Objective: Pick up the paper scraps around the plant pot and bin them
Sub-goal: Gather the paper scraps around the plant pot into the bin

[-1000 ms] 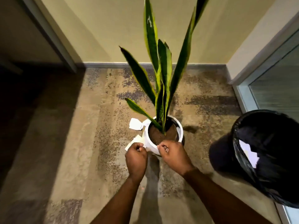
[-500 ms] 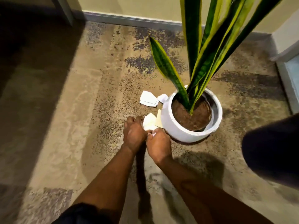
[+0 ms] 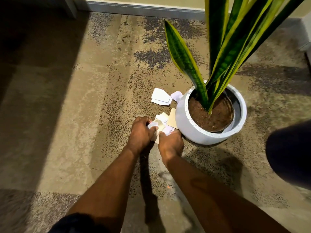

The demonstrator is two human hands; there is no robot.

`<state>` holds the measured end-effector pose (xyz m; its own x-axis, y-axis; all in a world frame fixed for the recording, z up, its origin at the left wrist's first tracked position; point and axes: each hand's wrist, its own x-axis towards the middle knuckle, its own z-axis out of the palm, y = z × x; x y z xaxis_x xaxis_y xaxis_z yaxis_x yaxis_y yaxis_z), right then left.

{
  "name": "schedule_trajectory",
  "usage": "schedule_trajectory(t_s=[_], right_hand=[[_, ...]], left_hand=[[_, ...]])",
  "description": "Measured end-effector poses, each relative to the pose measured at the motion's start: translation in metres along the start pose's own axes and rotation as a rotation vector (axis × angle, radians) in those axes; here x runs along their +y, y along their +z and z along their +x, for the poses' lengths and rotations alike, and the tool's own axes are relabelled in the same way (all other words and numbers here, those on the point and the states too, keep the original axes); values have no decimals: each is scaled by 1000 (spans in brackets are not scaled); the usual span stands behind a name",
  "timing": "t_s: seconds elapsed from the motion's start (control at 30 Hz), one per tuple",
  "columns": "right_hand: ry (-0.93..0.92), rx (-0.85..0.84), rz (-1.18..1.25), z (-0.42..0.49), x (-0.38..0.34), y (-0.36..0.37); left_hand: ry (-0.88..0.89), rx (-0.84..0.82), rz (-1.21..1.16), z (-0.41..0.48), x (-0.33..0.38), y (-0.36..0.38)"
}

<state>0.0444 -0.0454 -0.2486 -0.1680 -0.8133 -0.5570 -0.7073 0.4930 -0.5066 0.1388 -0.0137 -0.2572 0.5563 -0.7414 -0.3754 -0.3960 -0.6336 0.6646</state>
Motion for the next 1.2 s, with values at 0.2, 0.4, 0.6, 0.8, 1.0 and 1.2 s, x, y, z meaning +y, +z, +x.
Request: schedule_trajectory(t_s=[0.2,0.4,0.6,0.8,1.0,1.2], right_hand=[[126,-3,93,5,-6,6],[83,-21,268,1,1,1],[114,-65,335,-5,3,-21],[112,-118,321,-32,1,-48],[110,-169,445,-66,-8,-101],[10,-194,332,-82,-17,-193]], left_hand=[[-39,-35,-23,4,0,0],[-62,-52,-115,5,-4,-3],[-100,-106,-232,-9,5,-16],[-276,97,-438,-54,15,-24],[-325,113,-597,-101,46,-49],[-252,51,-721,-142,126,-76]])
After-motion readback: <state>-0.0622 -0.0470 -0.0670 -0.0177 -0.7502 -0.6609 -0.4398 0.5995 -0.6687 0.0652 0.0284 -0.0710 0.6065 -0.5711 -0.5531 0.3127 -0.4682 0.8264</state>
